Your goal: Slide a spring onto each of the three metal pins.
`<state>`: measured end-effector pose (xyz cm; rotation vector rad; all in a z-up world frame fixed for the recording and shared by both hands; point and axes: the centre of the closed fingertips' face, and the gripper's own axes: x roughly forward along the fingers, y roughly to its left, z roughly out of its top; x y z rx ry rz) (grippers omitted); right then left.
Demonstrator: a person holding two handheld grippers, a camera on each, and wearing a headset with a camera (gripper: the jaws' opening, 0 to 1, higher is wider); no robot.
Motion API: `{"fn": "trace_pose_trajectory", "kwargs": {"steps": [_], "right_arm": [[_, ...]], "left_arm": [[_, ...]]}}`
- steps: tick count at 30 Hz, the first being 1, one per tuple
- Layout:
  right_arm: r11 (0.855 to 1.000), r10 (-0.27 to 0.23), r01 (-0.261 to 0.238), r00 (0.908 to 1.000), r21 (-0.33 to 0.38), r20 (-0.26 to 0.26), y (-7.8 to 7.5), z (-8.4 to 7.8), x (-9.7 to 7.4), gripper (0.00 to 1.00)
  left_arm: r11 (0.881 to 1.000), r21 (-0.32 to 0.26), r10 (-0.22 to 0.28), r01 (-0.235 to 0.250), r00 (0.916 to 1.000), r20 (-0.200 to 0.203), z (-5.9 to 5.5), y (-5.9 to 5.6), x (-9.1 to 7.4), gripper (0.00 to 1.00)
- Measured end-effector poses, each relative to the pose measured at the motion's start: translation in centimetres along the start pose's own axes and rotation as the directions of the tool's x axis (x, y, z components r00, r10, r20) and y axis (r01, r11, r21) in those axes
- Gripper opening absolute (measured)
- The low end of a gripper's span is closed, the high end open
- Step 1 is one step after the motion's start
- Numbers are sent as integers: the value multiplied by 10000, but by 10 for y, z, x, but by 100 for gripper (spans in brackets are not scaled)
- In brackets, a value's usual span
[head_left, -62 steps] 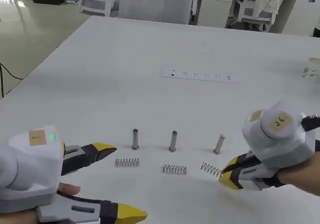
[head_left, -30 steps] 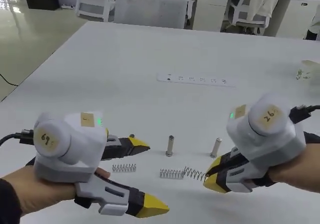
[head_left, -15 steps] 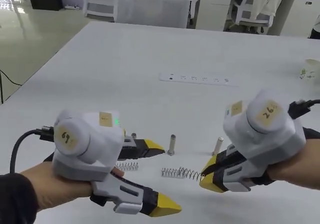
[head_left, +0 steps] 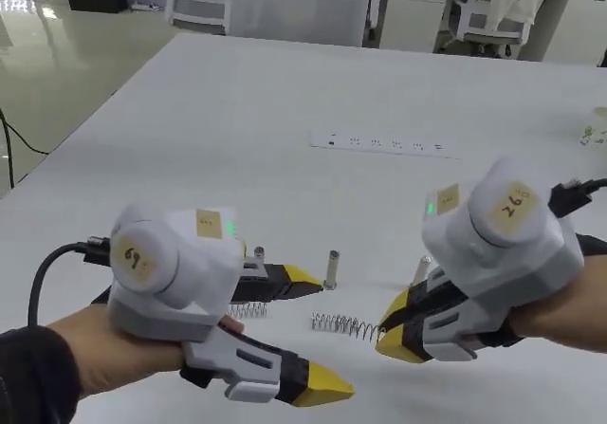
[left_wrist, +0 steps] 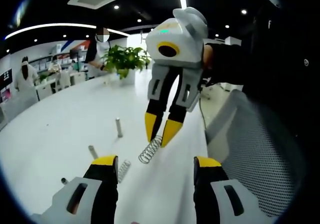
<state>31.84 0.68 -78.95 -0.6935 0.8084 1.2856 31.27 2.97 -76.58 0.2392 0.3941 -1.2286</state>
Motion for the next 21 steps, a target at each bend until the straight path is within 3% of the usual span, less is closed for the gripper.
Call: {"fn": "trace_pose_trajectory", "kwargs": {"steps": [21], "right_arm": [[9996,49,-51,10000,-273,-65,7,5,-8,7]], "left_arm": [[9992,234,-313,309,9993,188,5,-9,4,48]]}}
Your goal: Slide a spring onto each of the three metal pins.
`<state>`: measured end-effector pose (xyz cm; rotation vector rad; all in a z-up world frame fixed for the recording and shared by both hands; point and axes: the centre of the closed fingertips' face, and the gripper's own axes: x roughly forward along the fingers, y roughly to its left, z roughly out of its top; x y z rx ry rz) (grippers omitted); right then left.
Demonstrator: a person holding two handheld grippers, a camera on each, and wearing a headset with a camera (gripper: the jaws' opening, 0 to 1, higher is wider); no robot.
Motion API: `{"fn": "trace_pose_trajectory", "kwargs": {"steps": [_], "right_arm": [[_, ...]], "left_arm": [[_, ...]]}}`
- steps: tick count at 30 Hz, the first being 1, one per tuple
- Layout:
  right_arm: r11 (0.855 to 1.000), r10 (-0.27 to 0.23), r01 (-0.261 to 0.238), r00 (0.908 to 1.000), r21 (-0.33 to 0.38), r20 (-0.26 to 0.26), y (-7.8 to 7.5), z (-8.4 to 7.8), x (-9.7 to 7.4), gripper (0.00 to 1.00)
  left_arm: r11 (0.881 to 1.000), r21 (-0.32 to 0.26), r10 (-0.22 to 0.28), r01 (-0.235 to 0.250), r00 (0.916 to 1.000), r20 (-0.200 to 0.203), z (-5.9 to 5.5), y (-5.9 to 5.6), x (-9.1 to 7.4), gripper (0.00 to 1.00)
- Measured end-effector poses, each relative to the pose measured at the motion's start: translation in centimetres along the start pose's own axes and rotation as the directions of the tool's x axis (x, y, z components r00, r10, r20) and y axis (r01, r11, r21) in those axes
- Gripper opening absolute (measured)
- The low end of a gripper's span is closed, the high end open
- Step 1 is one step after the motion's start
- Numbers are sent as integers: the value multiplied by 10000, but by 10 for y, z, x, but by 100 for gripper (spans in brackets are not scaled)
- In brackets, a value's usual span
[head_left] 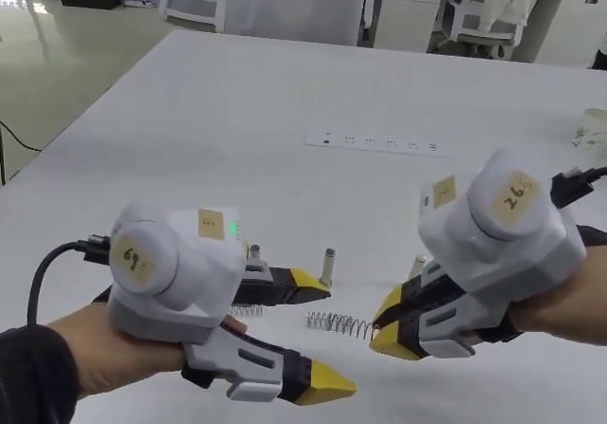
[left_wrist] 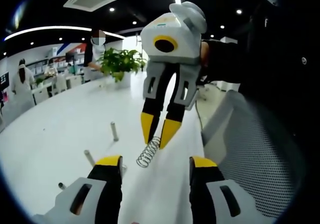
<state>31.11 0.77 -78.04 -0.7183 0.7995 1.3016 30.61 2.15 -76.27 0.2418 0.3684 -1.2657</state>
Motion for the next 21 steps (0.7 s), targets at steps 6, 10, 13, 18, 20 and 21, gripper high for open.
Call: {"fn": "trace_pose_trajectory", "kwargs": {"steps": [6,10,13,18,20,21], "right_arm": [[10000,-25,25,10000,-70,-30,2,2,-1,7],[9999,-26,24,9999,-139,-124,3,1,-2,7],[9998,-34,31,9999,-196,-147,4,1,-3,7],[9995,39,-44,9998,-305,-182,8,2,-2,7],[9994,67,-74,9998,-351,-198,9,3,-2,7],[9993,78,-86,9998,-366,-207,10,3,-2,7]], "left_arm": [[9999,96,-127,126,9999,56,1,-3,1,45],[9996,192,-193,192,9998,72,1,-5,2,43],[9993,288,-223,221,9997,72,1,-6,2,38],[9985,491,-259,256,9996,58,0,-7,2,30],[9981,560,-254,252,9997,29,0,-7,3,27],[9979,600,-253,251,9997,14,-1,-7,3,26]]}}
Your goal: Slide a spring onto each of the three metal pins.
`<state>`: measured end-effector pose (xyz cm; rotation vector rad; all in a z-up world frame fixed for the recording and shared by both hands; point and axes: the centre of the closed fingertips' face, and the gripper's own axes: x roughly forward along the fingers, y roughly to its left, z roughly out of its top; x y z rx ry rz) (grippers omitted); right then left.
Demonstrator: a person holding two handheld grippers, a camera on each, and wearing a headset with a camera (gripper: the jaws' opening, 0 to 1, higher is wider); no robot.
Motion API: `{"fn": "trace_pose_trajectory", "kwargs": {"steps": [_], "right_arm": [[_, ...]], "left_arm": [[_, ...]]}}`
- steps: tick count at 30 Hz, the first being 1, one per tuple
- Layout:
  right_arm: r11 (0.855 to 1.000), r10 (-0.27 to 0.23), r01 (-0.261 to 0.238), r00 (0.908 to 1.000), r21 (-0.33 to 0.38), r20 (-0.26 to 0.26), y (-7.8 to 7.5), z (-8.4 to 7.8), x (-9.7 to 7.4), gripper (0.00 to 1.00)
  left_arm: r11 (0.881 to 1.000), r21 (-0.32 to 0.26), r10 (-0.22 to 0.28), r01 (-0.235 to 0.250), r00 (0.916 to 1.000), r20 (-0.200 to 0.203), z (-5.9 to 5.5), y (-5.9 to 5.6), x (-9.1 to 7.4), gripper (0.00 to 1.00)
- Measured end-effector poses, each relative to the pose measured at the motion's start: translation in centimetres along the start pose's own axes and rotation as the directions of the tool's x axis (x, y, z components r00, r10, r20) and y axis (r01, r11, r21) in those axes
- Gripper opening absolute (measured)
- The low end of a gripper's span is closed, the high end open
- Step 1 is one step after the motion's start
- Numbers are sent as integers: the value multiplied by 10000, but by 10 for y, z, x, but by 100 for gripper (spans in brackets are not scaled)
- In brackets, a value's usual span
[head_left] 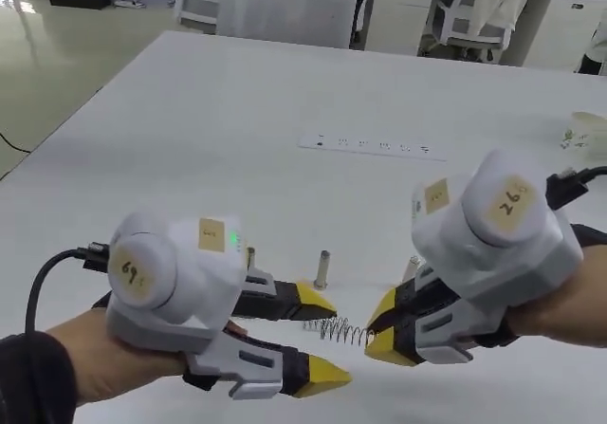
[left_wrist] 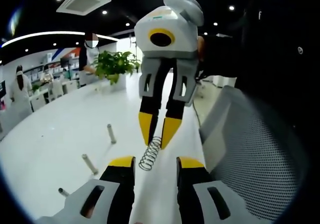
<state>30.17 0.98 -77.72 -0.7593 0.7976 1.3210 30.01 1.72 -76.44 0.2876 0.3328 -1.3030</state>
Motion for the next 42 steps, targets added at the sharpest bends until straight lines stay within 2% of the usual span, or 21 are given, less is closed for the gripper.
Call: {"fn": "trace_pose_trajectory", "kwargs": {"steps": [8,21,32,42], "right_arm": [[9998,100,-102,9999,-144,-99,3,-2,-1,7],[9979,405,-423,9985,-482,-366,11,-5,0,7],[9966,390,-415,9986,-709,-369,10,-1,-4,7],[9955,308,-310,9995,-899,-36,11,14,-11,7]], "left_arm": [[9996,277,-64,69,9998,-187,-3,-2,2,15],[9970,757,-143,179,9988,-476,-6,-5,2,4],[9958,901,-122,170,9985,-541,-8,-3,2,3],[9950,994,-57,119,9980,-633,-12,-2,1,3]]}}
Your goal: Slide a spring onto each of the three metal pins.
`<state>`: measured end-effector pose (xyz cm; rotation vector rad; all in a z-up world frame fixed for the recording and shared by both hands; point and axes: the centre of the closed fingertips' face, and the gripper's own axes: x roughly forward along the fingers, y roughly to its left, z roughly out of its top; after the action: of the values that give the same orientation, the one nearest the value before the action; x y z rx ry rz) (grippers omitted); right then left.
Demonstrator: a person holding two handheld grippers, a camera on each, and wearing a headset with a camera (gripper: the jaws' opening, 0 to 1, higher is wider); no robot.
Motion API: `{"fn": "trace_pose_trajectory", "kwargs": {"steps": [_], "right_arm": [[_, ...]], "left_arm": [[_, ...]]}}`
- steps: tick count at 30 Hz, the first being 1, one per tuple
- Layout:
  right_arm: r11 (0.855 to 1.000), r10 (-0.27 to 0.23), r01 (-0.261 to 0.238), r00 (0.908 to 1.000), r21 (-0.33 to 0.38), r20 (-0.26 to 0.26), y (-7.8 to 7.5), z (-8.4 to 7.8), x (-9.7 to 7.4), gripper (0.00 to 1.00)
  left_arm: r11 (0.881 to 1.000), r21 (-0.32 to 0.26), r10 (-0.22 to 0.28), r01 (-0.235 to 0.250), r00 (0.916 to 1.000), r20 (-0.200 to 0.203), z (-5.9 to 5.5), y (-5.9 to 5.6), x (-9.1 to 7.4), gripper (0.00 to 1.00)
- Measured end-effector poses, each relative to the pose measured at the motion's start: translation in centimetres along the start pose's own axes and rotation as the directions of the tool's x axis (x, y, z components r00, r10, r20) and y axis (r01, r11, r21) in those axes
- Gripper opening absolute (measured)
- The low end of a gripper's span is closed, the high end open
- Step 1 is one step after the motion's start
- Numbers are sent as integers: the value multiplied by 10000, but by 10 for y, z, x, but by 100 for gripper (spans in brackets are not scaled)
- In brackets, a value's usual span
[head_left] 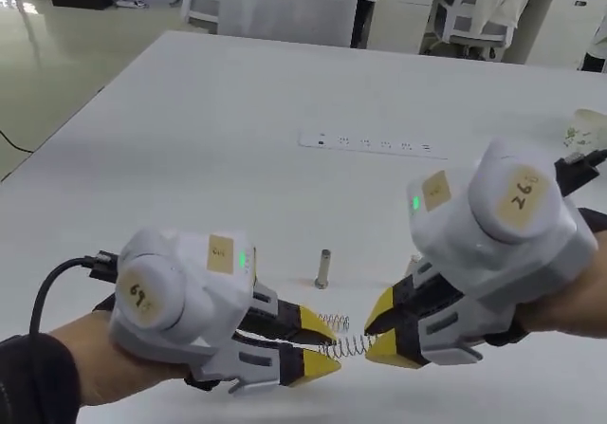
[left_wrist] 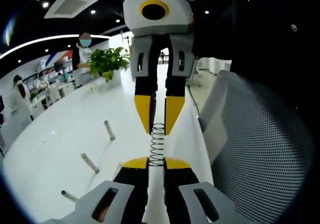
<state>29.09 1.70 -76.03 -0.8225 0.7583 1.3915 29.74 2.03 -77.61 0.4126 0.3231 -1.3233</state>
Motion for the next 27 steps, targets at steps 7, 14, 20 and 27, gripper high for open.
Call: {"fn": "trace_pose_trajectory", "kwargs": {"steps": [7,14,20,27], "right_arm": [[9999,-86,90,9993,-92,355,0,12,-6,7],[9997,-144,157,9976,-183,684,1,23,-10,7],[9989,-182,217,9964,-422,825,4,32,-10,7],[9995,-190,211,9963,-240,837,3,32,-9,8]], "left_arm": [[10000,9,22,-22,10000,81,2,0,-1,3],[10000,14,17,-17,9999,166,4,-2,-1,2],[10000,55,15,-16,9998,221,5,-3,-1,2],[10000,80,19,-21,9997,241,5,-3,-1,2]]}}
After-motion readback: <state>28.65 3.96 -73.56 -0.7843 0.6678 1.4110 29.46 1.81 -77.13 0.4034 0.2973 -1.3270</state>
